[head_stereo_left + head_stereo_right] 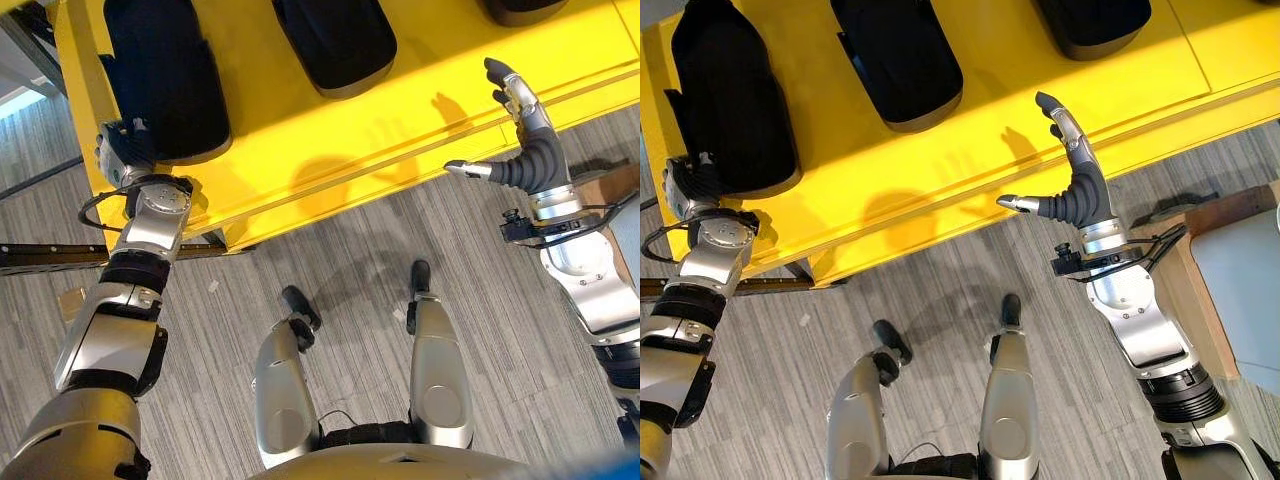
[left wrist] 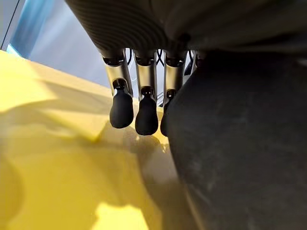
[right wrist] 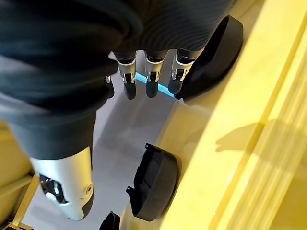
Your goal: Move parts from the plastic box to the shelf.
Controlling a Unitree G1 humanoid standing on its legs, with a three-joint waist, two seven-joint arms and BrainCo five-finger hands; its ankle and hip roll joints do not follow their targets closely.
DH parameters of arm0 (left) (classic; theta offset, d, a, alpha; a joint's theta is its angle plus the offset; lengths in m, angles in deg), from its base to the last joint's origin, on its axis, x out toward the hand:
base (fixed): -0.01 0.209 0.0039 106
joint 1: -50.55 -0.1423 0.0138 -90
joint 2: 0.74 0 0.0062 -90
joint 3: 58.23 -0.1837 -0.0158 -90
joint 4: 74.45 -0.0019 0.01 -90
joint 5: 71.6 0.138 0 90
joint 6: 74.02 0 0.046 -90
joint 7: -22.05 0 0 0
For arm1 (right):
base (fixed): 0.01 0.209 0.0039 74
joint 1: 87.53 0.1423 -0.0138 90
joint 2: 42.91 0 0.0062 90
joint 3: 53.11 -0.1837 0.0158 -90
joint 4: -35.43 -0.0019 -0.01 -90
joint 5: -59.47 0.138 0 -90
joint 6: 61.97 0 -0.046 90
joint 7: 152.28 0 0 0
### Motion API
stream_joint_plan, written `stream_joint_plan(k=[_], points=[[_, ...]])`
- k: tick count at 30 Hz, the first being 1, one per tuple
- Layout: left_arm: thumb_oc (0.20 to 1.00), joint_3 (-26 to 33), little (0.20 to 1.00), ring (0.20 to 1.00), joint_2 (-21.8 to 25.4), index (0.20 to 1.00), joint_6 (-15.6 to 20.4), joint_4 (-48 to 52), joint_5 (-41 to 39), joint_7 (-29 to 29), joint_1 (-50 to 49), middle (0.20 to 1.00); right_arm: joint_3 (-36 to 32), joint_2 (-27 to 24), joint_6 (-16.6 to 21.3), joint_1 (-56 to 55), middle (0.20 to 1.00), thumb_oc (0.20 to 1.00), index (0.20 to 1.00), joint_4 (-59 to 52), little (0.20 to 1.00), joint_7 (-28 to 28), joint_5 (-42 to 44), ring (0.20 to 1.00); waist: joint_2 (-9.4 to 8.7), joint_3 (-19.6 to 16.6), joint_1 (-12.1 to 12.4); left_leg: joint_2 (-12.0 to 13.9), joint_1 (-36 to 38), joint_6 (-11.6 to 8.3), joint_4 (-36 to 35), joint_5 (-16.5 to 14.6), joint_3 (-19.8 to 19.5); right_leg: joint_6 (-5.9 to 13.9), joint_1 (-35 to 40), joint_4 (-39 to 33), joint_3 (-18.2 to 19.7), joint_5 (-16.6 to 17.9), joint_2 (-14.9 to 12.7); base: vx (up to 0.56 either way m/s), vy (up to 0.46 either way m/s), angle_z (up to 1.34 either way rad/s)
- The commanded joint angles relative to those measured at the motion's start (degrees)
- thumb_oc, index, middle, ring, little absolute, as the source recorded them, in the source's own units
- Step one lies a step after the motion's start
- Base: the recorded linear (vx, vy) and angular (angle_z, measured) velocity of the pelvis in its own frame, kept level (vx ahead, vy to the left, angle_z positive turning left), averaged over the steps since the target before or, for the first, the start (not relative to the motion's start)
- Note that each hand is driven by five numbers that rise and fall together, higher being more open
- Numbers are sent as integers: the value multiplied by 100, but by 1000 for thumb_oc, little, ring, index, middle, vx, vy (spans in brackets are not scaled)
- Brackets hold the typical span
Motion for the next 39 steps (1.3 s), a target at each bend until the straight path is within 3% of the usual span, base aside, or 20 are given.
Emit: stream_joint_plan(k=[1,18,20,21,33,34,35,36,39], points=[[200,155,200,200,710,200,65,-79,-23,290,342,200,-347,-220,134,229,1000,1000,1000,-307,1000,-67,242,1000,-115,-139,-64,-381,47,71,3,-160,-178,-50,-151,578,-167,-403,247,14,37,0],[200,350,200,200,863,200,-19,-356,-454,369,478,200,-392,-343,-76,-47,1000,1000,1000,-354,1000,108,360,1000,-188,-139,-171,-356,-36,59,258,-468,-100,-34,-393,920,-61,-614,284,32,21,-4],[432,411,432,432,866,432,-17,-335,-492,371,409,432,-462,-345,-45,-143,1000,1000,1000,-375,1000,126,419,1000,-207,-139,-172,-362,-13,59,229,-468,-94,-35,-393,926,-62,-628,313,15,-15,-1],[1000,422,1000,1000,850,1000,-40,-318,-495,433,399,1000,-480,-342,-41,-165,1000,1000,1000,-386,1000,138,419,1000,-212,-139,-171,-361,-8,60,223,-468,-89,-38,-392,925,-69,-629,311,0,0,0],[1000,636,1000,1000,717,1000,119,-96,-563,612,84,1000,-426,-261,-40,-228,1000,1000,1000,-416,1000,196,390,1000,-208,-139,-96,-403,77,40,46,-382,-143,-61,-310,866,-128,-645,346,-8,-3,0],[1000,650,1000,1000,724,1000,124,-87,-536,614,74,1000,-426,-259,-33,-230,1000,1000,1000,-421,1000,195,387,1000,-209,-139,-98,-375,10,108,2,-233,-57,-121,-386,822,-167,-512,357,0,0,0],[1000,656,1000,1000,728,1000,103,-57,-453,619,44,1000,-425,-249,-37,-247,1000,1000,1000,-424,1000,193,396,1000,-207,-139,-87,-404,100,42,28,-373,-143,-59,-286,856,-130,-639,343,-94,-40,1],[1000,671,1000,1000,734,1000,109,-37,-450,650,36,1000,-434,-247,-36,-254,1000,1000,1000,-442,1000,193,404,1000,-209,-139,-85,-377,31,108,-17,-220,-58,-120,-359,813,-173,-507,354,-14,-24,-3],[1000,741,1000,1000,705,1000,305,1,-625,815,-6,1000,-406,-219,-24,-282,1000,1000,1000,-453,1000,178,380,1000,-205,-139,-62,-425,158,41,-32,-331,-168,-69,-227,829,-134,-623,361,15,-13,-2]])
